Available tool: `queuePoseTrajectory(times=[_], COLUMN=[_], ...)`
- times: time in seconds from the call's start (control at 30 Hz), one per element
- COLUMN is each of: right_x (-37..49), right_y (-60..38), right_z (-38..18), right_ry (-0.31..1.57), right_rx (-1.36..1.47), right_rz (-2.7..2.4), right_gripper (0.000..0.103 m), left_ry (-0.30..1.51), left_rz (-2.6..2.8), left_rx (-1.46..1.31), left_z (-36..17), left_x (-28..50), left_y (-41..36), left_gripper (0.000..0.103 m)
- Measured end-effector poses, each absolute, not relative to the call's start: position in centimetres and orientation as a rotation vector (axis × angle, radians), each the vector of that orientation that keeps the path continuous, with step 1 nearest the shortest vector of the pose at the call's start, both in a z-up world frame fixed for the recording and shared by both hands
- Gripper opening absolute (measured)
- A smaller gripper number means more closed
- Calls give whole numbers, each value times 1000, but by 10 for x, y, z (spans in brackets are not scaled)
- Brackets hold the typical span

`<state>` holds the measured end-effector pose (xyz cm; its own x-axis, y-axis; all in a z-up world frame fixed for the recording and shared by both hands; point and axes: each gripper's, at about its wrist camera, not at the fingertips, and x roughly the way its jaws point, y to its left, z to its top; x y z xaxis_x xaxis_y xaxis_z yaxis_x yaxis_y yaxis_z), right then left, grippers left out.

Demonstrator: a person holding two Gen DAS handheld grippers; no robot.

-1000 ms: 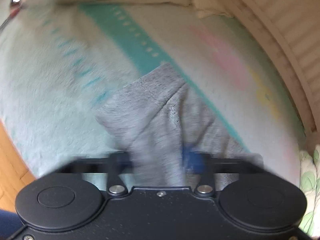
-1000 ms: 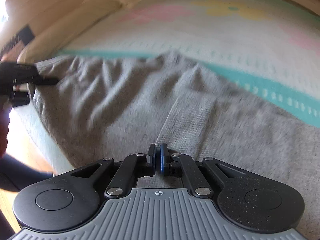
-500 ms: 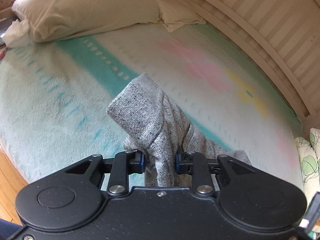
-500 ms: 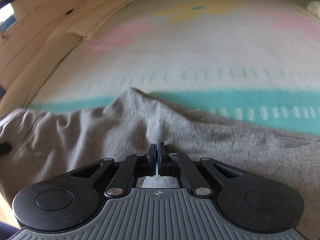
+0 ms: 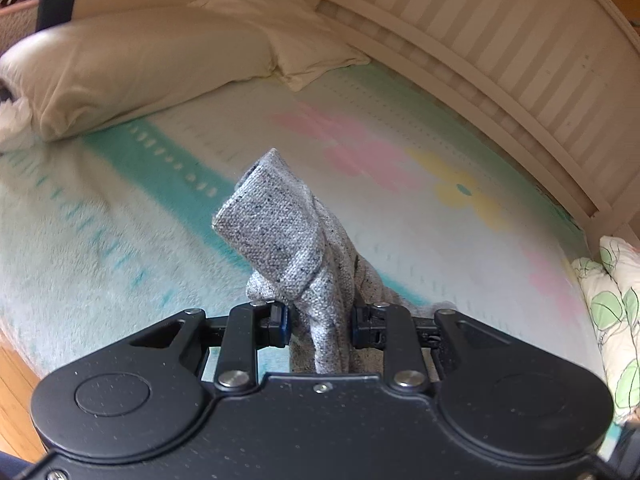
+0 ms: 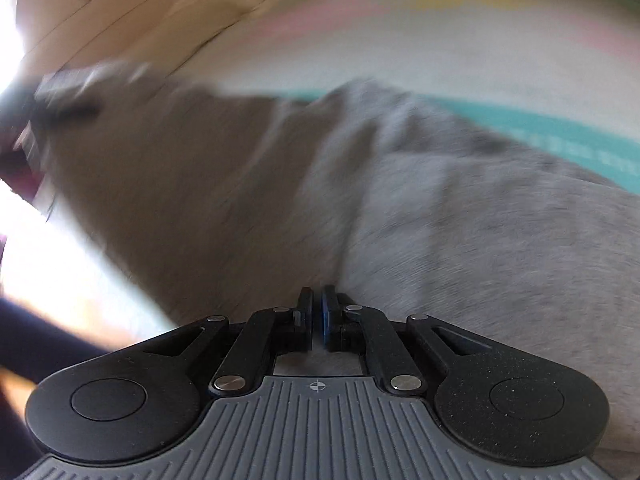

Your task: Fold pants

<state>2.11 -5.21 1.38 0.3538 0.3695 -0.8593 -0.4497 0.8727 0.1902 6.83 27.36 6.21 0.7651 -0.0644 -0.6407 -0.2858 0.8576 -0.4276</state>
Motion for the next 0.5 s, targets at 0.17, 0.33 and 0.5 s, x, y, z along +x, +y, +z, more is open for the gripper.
queuePoseTrajectory(times=[0.17,0.33,0.5], right_x=[19,27,25], right_y=[-82,-141,-200], right_z=[39,73,77], right_ry=[1007,887,878], right_rx=[23,93,116], right_rz=[523,346,155], right_gripper=[6,6,6], left_ry=[655,573,541], left_rz=[85,10,-132], left_rx=[-439,-321,-218], left_z=[92,134,158], left_x=[64,59,65], left_y=[246,190,106], left_gripper=[32,32,33])
